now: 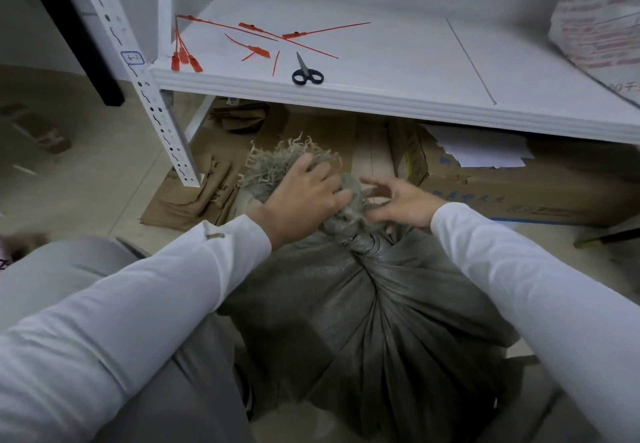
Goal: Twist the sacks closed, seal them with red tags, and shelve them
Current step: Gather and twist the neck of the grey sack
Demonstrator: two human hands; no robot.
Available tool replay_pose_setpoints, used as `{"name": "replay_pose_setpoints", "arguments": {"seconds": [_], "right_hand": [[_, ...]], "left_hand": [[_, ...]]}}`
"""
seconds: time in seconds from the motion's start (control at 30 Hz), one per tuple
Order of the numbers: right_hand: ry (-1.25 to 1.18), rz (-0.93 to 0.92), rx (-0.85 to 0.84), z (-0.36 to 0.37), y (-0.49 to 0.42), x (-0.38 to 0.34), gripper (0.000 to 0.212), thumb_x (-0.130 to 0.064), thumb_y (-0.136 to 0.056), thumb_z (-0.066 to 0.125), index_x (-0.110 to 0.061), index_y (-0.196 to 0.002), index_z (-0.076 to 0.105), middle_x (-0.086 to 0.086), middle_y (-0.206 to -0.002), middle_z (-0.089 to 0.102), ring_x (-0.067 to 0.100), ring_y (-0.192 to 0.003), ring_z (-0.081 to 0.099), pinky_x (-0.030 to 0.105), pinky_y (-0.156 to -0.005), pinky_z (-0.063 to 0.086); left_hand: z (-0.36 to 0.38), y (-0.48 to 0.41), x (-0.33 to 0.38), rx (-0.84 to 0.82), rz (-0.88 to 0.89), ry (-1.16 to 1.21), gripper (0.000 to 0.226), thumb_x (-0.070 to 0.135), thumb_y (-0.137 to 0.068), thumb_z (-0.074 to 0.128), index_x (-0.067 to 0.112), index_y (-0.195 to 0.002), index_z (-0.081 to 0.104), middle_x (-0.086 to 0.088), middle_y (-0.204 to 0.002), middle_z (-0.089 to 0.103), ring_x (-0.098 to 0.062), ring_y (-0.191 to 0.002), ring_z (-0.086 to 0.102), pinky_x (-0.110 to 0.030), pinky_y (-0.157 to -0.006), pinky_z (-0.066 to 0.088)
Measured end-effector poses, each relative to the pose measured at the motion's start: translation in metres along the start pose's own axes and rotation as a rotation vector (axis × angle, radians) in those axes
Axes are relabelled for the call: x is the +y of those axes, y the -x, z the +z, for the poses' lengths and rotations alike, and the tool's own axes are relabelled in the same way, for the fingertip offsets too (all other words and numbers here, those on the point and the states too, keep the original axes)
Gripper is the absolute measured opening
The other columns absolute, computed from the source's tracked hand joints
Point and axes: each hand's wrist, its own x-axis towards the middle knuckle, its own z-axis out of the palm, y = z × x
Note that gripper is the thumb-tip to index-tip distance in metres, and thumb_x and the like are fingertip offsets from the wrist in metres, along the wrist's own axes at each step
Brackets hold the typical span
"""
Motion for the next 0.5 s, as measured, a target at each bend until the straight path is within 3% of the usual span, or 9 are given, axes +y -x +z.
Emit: {"name": "replay_pose_setpoints", "arguments": {"seconds": [0.07,0.17,0.23,0.3,0.4,0.43,0.5], "right_hand": [[0.109,-0.025,-0.084,0.011,0.000,0.000,0.066,-0.004,-0.081,0.071,-0.027,-0.136,0.043,0.001,-0.112,0.062,0.019,-0.077,0.065,0.032,-0.061,0.056],[0.131,-0.107,-0.019,0.025,-0.007,0.000,0.042,-0.014,-0.079,0.073,-0.021,-0.118,0.057,0.002,-0.107,0.066,0.021,-0.096,0.064,0.038,-0.086,0.054],[0.212,-0.130,0.099,0.033,-0.011,0.001,0.028,-0.023,-0.078,0.071,-0.022,-0.104,0.061,0.005,-0.106,0.067,0.026,-0.099,0.063,0.039,-0.087,0.052],[0.431,-0.111,0.246,0.044,-0.011,0.002,0.025,-0.028,-0.078,0.066,-0.022,-0.101,0.061,0.009,-0.103,0.068,0.034,-0.095,0.063,0.035,-0.077,0.050],[0.665,-0.154,0.358,0.064,-0.007,-0.003,0.034,-0.034,-0.079,0.066,-0.019,-0.109,0.058,0.011,-0.103,0.067,0.038,-0.095,0.062,0.035,-0.075,0.047],[0.718,-0.176,0.370,0.070,-0.006,-0.005,0.036,-0.034,-0.081,0.065,-0.019,-0.112,0.056,0.011,-0.105,0.067,0.038,-0.097,0.062,0.036,-0.075,0.047],[0.840,-0.184,0.358,0.080,-0.005,-0.006,0.038,-0.028,-0.087,0.058,-0.018,-0.123,0.051,0.009,-0.116,0.062,0.037,-0.101,0.062,0.036,-0.071,0.042]], "left_hand": [[0.004,0.000,0.000,0.119,0.071,-0.003,0.023,0.005,-0.071,0.046,0.018,-0.082,0.062,-0.002,-0.072,0.057,-0.025,-0.074,0.054,-0.036,-0.072,0.028],[0.006,0.000,0.000,0.175,0.100,0.020,0.018,0.003,-0.076,0.047,0.017,-0.080,0.058,-0.004,-0.075,0.055,-0.027,-0.080,0.052,-0.037,-0.073,0.028],[0.008,-0.002,-0.003,0.096,0.103,0.056,0.016,0.011,-0.074,0.057,0.017,-0.089,0.056,-0.005,-0.087,0.055,-0.027,-0.091,0.047,-0.039,-0.077,0.029],[0.007,-0.002,-0.009,-0.091,0.100,0.089,0.039,0.032,-0.067,0.065,0.019,-0.102,0.054,-0.007,-0.105,0.051,-0.028,-0.103,0.041,-0.040,-0.085,0.030],[0.002,-0.002,-0.022,-0.260,-0.006,0.310,0.069,0.076,-0.060,0.049,0.023,-0.104,0.051,-0.003,-0.123,0.041,-0.023,-0.113,0.035,-0.039,-0.094,0.029],[0.000,-0.003,-0.024,-0.290,-0.083,0.428,0.075,0.084,-0.058,0.044,0.024,-0.102,0.049,0.000,-0.124,0.040,-0.020,-0.113,0.036,-0.037,-0.093,0.029],[0.002,-0.007,-0.026,-0.358,-0.232,0.671,0.082,0.086,-0.057,0.057,0.023,-0.109,0.046,0.003,-0.122,0.041,-0.016,-0.110,0.040,-0.034,-0.091,0.030]]}}
